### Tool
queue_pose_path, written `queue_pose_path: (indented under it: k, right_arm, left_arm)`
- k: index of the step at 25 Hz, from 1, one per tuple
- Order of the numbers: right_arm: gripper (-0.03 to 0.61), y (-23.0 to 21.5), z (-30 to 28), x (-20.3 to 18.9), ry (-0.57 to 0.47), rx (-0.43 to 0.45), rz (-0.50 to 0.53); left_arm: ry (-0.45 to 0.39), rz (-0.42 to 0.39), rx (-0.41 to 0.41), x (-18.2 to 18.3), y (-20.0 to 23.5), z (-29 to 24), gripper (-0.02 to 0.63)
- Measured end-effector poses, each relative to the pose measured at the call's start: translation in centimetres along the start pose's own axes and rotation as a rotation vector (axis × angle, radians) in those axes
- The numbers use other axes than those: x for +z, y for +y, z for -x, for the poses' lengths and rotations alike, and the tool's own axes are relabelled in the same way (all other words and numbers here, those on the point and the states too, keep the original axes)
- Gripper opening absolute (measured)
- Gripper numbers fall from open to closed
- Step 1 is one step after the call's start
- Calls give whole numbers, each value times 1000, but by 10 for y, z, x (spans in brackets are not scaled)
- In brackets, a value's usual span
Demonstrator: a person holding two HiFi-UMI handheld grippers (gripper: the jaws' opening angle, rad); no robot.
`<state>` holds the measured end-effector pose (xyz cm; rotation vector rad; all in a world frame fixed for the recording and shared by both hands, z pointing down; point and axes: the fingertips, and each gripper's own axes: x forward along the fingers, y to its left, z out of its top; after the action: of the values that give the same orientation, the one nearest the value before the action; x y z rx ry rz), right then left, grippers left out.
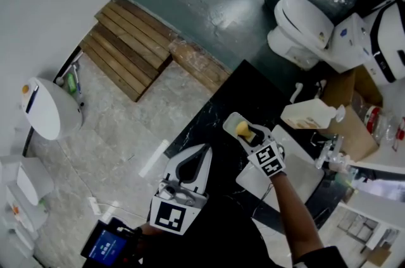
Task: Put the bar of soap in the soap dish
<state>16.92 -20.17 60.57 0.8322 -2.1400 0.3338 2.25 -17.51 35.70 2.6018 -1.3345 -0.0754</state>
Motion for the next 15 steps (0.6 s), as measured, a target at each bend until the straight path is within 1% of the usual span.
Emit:
queue_pose_path:
  k: [5, 9, 15]
  right_arm:
    - [172, 1, -7, -1, 12, 5, -6]
    - [172, -1, -9, -1, 17, 1, -14]
    - [172, -3, -13, -6, 52, 15, 27]
  left_arm:
    - [-5, 1, 7, 0, 3, 0, 0]
    - [-1, 19, 11, -1, 4, 1, 0]
    - [2, 26, 12, -1, 4, 1, 0]
